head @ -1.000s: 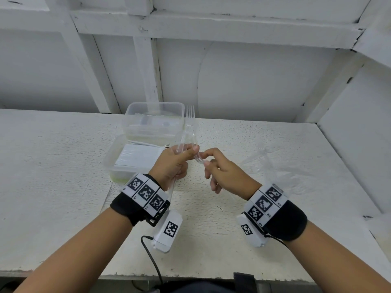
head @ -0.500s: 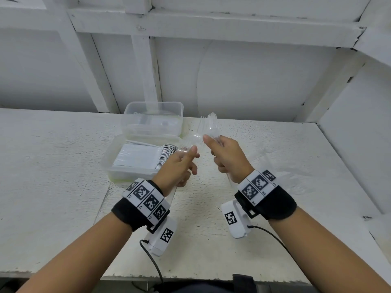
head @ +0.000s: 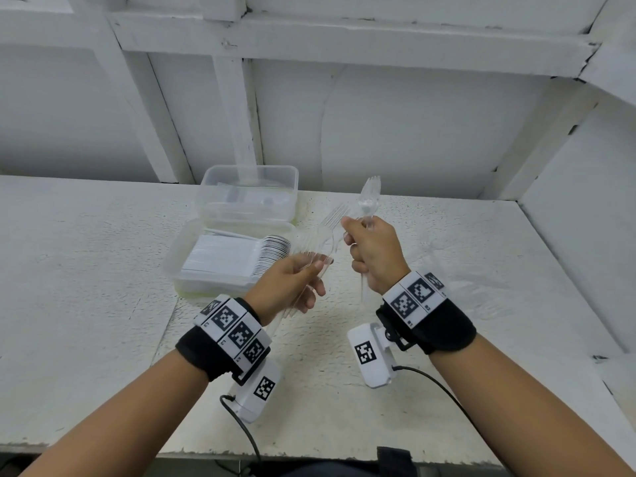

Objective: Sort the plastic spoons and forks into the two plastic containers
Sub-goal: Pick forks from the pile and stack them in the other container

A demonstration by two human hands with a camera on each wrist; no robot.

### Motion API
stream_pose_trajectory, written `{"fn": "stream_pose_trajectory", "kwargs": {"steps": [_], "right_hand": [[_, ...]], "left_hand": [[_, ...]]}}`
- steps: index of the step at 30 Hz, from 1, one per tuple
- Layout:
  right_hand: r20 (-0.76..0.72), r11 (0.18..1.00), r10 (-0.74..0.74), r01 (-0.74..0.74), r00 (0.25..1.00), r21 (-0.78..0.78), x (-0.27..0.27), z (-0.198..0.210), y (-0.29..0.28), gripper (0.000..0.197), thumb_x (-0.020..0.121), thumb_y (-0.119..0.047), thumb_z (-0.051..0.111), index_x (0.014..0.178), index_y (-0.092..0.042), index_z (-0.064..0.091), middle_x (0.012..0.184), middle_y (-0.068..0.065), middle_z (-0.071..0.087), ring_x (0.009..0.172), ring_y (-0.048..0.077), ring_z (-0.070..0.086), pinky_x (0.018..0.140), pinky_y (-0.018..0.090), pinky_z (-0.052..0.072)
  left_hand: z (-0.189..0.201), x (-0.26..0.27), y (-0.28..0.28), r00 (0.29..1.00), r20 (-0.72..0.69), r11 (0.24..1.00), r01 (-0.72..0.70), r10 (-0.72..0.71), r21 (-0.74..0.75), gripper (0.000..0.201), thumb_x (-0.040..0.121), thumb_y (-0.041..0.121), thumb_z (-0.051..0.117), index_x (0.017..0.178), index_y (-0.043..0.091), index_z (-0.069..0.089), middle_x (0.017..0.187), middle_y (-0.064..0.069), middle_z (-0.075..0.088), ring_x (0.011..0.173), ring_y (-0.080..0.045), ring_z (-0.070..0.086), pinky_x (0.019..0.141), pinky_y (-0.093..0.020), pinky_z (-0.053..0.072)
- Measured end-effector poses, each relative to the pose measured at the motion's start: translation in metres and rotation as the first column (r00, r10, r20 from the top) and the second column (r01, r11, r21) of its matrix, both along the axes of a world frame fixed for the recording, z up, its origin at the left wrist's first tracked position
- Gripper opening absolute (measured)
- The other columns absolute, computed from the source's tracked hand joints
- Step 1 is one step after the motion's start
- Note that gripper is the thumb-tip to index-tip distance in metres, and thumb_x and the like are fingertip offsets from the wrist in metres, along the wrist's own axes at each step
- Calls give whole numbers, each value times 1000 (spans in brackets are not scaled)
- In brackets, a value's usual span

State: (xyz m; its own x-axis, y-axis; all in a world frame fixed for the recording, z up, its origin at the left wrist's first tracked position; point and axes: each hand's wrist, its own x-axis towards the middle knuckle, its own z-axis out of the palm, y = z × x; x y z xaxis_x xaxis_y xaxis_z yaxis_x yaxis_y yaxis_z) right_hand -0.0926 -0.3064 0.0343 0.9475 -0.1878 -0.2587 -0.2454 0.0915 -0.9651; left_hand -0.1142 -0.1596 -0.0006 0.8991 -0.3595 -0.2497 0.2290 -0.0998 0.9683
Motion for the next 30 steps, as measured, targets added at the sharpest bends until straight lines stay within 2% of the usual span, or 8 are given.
{"fn": "stream_pose_trajectory", "kwargs": {"steps": [3,7,10,15,19,23,26,30], "right_hand": [[49,998,56,-56,997,-3,-1,1,1,21,92,-34,56,85,-15,49,73,0,52,36,2,28,32,16,22],[52,993,80,-75,995,-90,0,-1,-2,5,92,-17,52,96,-18,49,77,1,47,43,5,29,35,17,22],[47,996,49,-46,998,-79,2,-5,-3,33,89,-23,61,115,-18,42,79,0,48,45,5,31,35,18,25],[111,985,94,-76,989,-157,6,-5,-4,15,89,-26,62,86,-15,52,80,4,62,34,1,32,35,18,26],[171,978,55,-18,984,-209,7,-7,-6,17,89,-22,63,78,-13,52,77,4,62,38,2,34,36,20,29],[222,979,46,0,974,-202,8,-6,-11,15,89,-22,62,85,-12,51,77,4,60,39,1,33,37,20,30],[246,979,51,0,968,-205,10,0,-19,15,89,-23,62,83,-15,50,77,4,60,38,1,32,36,19,29],[261,969,112,-48,959,-242,11,8,-29,16,88,-24,63,83,-14,52,80,5,60,39,2,32,36,20,28]], "left_hand": [[0,1,-3,1000,-11,1000,-21,21,-9,22,99,27,42,103,13,58,51,6,44,37,-5,34,37,-16,28],[3,4,-2,998,-55,997,-38,35,-61,24,99,31,39,100,12,53,48,8,36,35,-3,26,35,-13,21],[4,3,-3,997,-70,999,17,-21,-48,25,96,36,42,98,13,52,49,7,34,36,-4,24,35,-13,19],[3,1,-6,996,-73,998,52,-55,-39,26,97,34,43,103,11,52,48,6,35,34,-4,25,34,-11,21],[5,2,-6,1000,-22,1000,-17,17,-18,29,95,36,45,95,9,54,53,2,51,38,-7,42,38,-17,37],[8,8,-1,981,-29,977,-195,194,-80,38,96,34,45,75,3,51,72,-8,64,63,-15,62,62,-26,54],[14,10,7,928,-76,915,-372,365,-157,39,96,31,47,62,13,40,57,-2,56,51,-14,54,52,-23,49],[20,12,14,915,9,915,-402,402,-4,51,89,59,41,58,21,27,45,8,25,40,-9,20,38,-18,18]]}}
